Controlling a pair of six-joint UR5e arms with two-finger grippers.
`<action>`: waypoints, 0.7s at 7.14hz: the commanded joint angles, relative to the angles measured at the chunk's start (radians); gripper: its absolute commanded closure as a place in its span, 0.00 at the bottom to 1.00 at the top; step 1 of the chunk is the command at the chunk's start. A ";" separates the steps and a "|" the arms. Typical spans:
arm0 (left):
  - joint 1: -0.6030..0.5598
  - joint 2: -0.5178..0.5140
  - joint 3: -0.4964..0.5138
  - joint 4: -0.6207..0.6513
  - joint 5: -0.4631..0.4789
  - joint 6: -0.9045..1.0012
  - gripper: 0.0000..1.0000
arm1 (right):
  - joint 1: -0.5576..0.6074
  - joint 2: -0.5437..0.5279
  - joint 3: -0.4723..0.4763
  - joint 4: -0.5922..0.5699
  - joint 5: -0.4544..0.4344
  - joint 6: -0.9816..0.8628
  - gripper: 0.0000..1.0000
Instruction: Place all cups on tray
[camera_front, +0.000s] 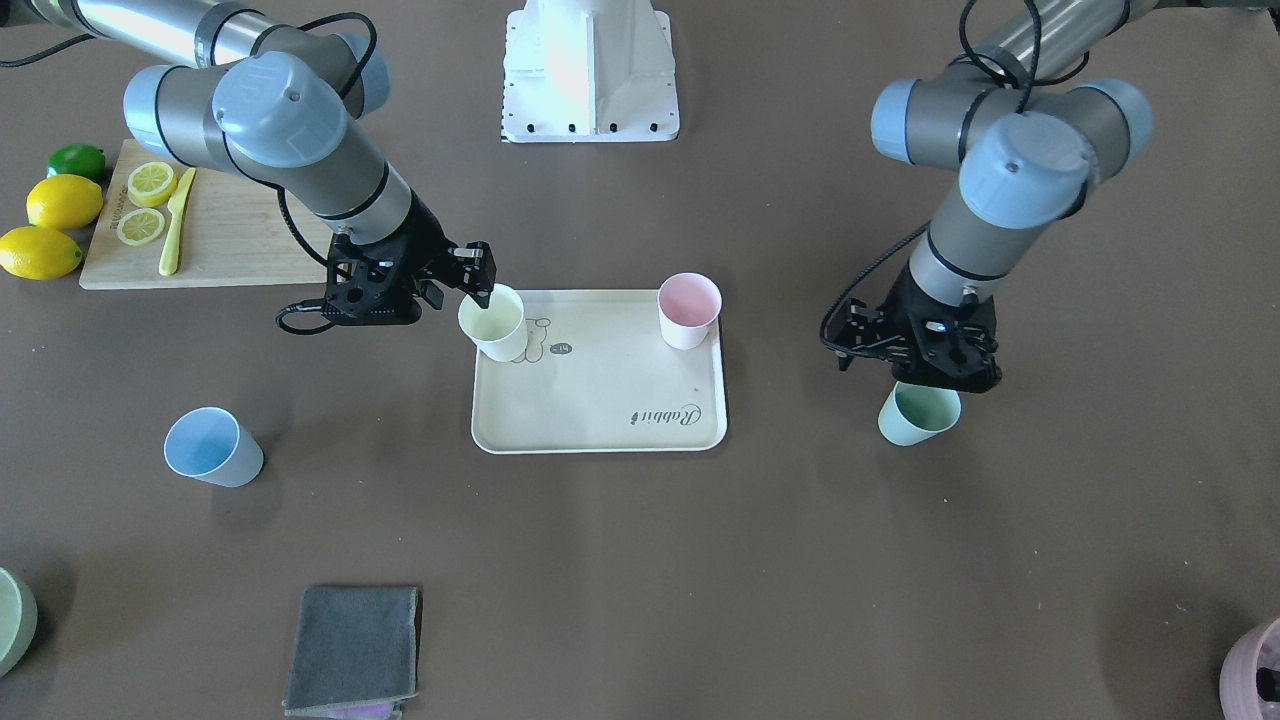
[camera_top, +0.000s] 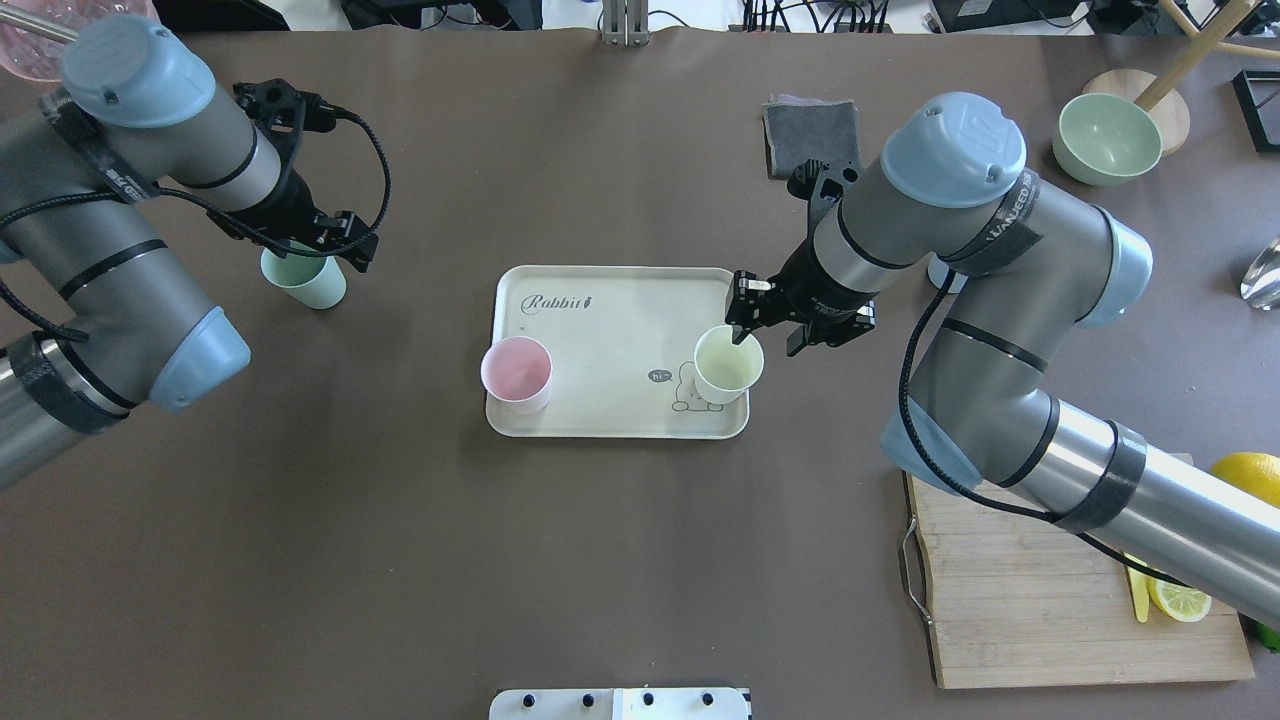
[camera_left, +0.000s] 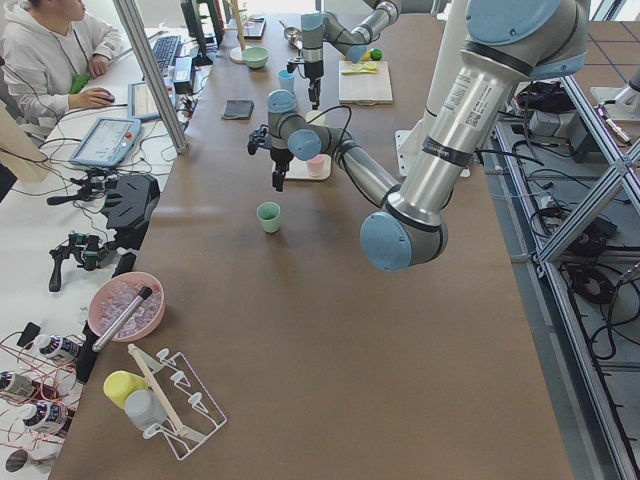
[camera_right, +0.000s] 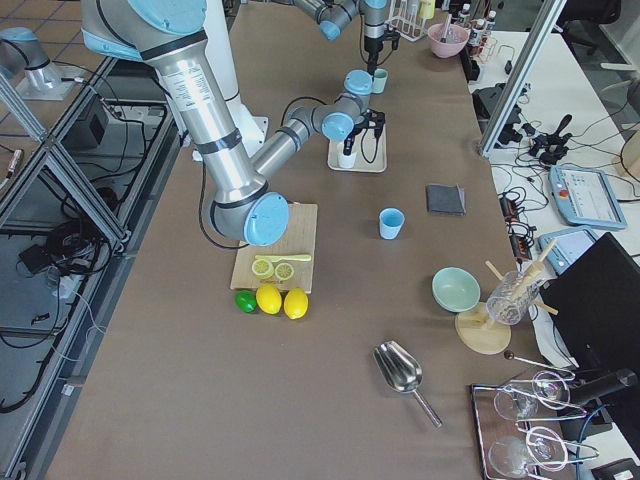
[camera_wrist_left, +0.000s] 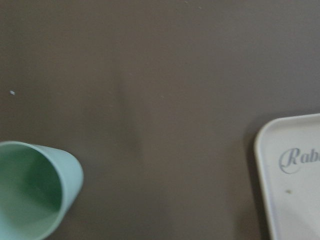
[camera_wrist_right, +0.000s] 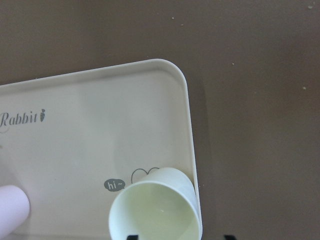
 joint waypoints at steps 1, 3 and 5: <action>-0.028 0.008 0.104 -0.066 -0.006 0.053 0.09 | 0.115 -0.035 0.022 -0.016 0.098 -0.042 0.00; -0.058 0.009 0.205 -0.143 -0.006 0.089 0.14 | 0.170 -0.080 0.011 -0.019 0.107 -0.163 0.00; -0.062 0.011 0.209 -0.144 -0.006 0.085 0.52 | 0.182 -0.082 0.013 -0.025 0.112 -0.178 0.00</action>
